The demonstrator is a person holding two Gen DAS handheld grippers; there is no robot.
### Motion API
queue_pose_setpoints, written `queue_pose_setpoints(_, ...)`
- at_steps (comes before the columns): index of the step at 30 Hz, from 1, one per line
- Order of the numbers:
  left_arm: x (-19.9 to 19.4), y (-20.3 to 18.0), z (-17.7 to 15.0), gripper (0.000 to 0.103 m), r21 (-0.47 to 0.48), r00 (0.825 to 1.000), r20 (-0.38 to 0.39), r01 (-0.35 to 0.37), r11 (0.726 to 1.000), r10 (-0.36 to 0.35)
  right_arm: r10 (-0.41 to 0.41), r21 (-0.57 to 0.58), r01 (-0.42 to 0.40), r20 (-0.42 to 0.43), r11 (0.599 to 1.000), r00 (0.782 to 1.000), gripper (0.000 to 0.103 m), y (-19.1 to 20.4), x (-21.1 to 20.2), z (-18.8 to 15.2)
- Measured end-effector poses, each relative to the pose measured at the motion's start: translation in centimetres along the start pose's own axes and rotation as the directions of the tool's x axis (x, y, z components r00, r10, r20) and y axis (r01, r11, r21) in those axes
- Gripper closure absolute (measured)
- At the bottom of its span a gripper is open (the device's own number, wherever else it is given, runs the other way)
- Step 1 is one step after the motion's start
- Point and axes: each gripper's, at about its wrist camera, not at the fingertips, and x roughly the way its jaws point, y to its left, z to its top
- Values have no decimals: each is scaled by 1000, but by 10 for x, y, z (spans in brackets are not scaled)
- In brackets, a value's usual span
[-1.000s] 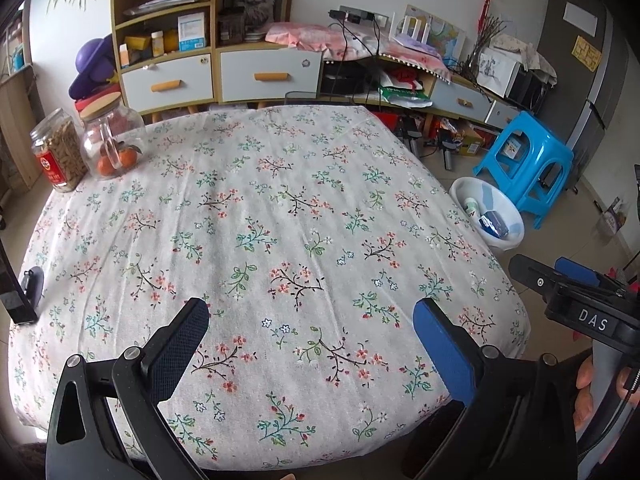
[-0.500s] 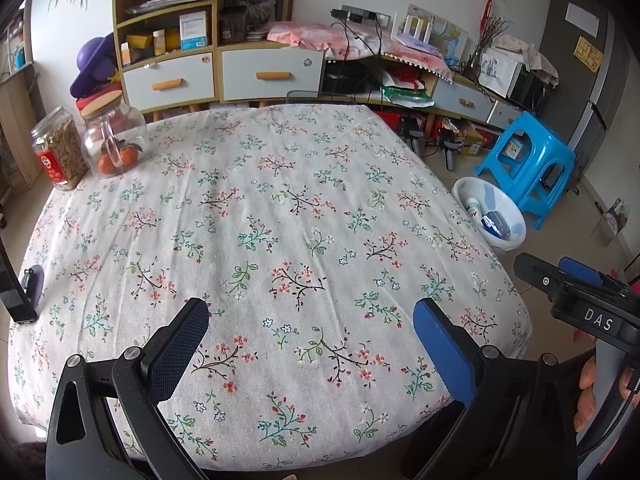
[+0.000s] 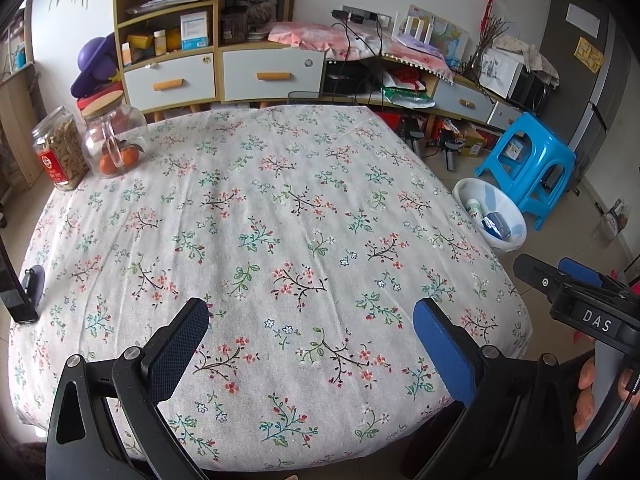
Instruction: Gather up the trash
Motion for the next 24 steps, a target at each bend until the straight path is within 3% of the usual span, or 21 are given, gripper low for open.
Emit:
queue_pose_setpoints(15,-3,1,0,0,-18,1000,2,-13,1000,13,-5,-6,5,7,1000,1000,6,1,2,-2)
queue_pose_setpoints(24,9,11,3,0,-51,998,-60,-9,999,6,-22,18,23,-48,1000,999,6,1,25,0)
